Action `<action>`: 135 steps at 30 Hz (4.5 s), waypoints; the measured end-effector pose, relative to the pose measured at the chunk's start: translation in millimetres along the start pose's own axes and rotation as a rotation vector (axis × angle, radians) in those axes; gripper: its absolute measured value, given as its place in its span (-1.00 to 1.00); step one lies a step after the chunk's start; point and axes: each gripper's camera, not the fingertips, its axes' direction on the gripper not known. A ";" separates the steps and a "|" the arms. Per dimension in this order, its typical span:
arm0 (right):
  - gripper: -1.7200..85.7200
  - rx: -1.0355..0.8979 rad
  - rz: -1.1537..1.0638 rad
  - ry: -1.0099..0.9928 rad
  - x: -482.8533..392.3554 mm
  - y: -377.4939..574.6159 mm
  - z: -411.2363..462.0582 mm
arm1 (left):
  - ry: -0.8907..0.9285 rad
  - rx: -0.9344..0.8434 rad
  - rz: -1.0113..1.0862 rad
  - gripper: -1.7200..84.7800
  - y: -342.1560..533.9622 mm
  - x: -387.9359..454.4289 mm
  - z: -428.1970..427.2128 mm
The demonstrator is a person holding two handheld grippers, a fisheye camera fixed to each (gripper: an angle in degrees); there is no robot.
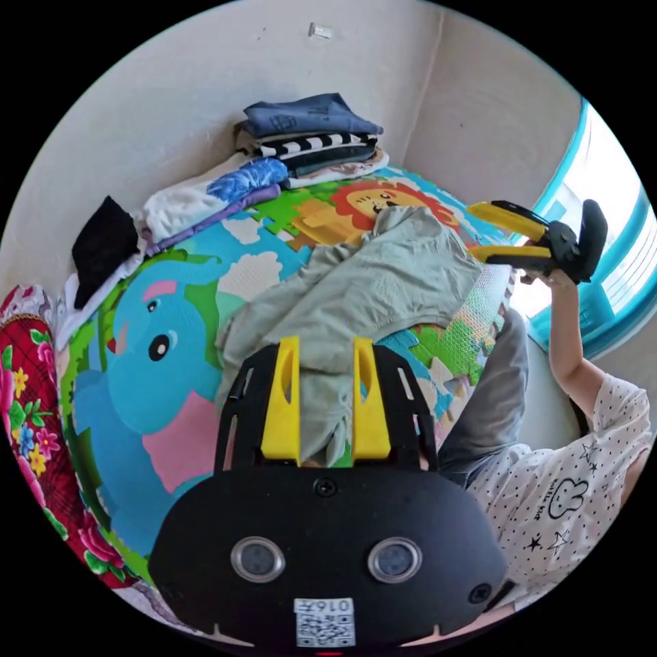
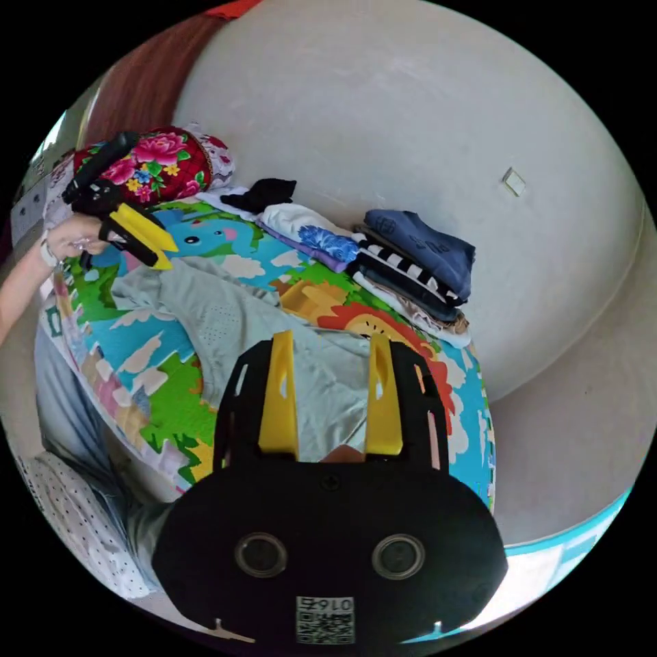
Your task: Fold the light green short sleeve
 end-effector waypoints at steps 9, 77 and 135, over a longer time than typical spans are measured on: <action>-0.74 -0.193 -0.077 -0.258 -68.9 4.6 115.3 | -0.023 0.044 0.028 -0.93 7.5 -7.7 11.9; -0.81 -0.031 0.695 0.062 167.9 290.4 340.8 | 0.284 -0.024 0.196 -0.79 -284.1 5.5 121.4; -0.70 -0.023 0.350 0.092 15.7 5.4 283.9 | 0.203 0.593 -0.098 -0.79 130.9 215.6 115.1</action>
